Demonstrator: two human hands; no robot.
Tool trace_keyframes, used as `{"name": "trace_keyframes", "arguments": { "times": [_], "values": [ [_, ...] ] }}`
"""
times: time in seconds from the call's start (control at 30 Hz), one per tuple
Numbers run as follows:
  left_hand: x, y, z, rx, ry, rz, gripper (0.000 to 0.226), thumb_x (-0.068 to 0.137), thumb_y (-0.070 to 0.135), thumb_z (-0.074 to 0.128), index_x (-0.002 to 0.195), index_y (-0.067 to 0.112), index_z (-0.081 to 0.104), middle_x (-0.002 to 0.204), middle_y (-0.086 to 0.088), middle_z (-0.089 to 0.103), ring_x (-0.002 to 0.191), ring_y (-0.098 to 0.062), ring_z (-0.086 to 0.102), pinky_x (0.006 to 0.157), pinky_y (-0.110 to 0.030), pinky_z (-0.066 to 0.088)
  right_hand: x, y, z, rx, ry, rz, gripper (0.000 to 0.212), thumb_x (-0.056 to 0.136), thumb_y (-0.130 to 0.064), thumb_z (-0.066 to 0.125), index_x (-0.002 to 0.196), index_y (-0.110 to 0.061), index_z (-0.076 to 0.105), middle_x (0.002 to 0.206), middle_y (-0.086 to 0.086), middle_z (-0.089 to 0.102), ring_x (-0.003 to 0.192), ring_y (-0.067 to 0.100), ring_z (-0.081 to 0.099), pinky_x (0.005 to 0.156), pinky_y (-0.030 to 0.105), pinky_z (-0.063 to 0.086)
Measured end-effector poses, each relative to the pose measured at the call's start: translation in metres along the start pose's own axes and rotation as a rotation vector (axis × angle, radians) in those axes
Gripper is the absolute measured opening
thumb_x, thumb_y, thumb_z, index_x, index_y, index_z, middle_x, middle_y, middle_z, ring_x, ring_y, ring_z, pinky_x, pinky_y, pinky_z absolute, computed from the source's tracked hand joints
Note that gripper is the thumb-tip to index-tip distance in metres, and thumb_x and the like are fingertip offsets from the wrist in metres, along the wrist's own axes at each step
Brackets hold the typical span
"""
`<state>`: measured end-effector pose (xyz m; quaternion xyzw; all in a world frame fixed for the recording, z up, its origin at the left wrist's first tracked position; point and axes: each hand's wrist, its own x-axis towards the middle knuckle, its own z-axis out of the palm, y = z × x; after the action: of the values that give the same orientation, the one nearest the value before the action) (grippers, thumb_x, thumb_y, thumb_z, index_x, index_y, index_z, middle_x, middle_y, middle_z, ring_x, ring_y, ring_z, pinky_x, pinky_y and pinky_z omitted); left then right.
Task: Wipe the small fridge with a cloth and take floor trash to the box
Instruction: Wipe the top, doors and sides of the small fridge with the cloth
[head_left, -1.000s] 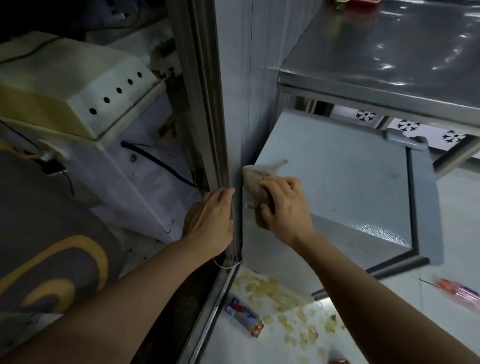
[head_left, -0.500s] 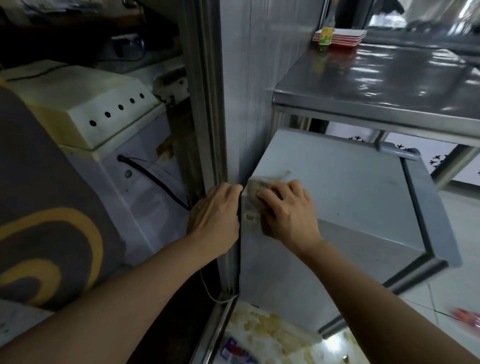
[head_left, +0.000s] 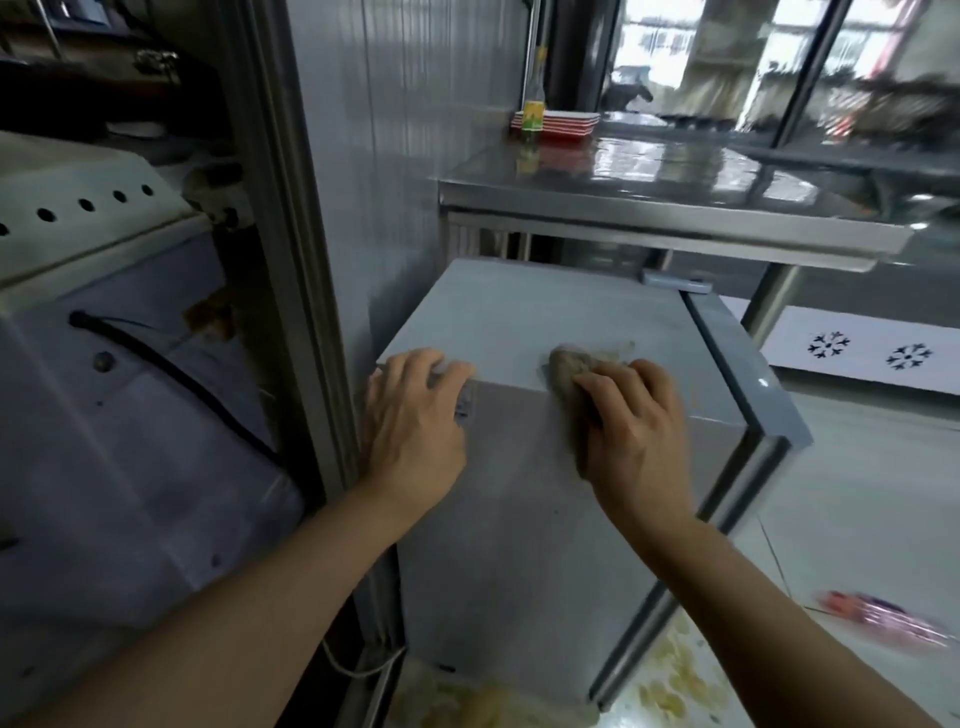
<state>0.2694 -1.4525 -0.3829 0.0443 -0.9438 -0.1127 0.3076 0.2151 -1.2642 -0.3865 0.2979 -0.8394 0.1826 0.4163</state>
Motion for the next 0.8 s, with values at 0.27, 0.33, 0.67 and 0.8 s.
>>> {"name": "trace_keyframes", "arguments": {
  "times": [0.27,0.33,0.67,0.8],
  "values": [
    [-0.008,-0.009,0.044,0.023,0.347,0.044,0.041,0.069,0.011,0.066,0.11,0.012,0.061,0.109,-0.013,0.056,0.105,-0.035,0.05,0.09,-0.053,0.039,-0.008,0.007,0.022,-0.134,0.106,-0.202,0.031,0.083,-0.016,0.062,0.114,-0.01,0.063,0.108,0.01,0.063,0.1,0.033,0.054,0.082,0.04,0.038],
    [-0.008,-0.013,0.051,0.019,0.408,0.046,0.04,0.072,0.016,0.067,0.111,0.014,0.061,0.111,-0.011,0.056,0.106,-0.034,0.05,0.093,-0.053,0.038,-0.017,0.025,0.014,-0.212,0.142,-0.185,0.033,0.083,-0.016,0.058,0.116,-0.012,0.061,0.108,0.009,0.062,0.101,0.033,0.052,0.085,0.041,0.034],
    [-0.008,-0.007,0.058,0.049,0.516,0.076,0.036,0.069,0.014,0.071,0.104,0.01,0.061,0.109,-0.011,0.059,0.105,-0.035,0.051,0.094,-0.052,0.03,-0.058,0.097,-0.035,-0.555,0.161,0.01,0.038,0.076,-0.011,0.069,0.113,-0.01,0.062,0.1,0.011,0.062,0.101,0.037,0.051,0.1,0.053,0.032],
    [-0.008,0.041,0.07,0.007,0.478,0.25,0.048,0.069,0.015,0.069,0.115,0.011,0.059,0.117,-0.01,0.059,0.11,-0.032,0.05,0.095,-0.053,0.032,-0.053,0.092,-0.029,-0.51,0.221,0.02,0.034,0.074,-0.009,0.057,0.107,-0.008,0.062,0.098,0.013,0.061,0.098,0.037,0.05,0.098,0.05,0.032]
  ]
}}
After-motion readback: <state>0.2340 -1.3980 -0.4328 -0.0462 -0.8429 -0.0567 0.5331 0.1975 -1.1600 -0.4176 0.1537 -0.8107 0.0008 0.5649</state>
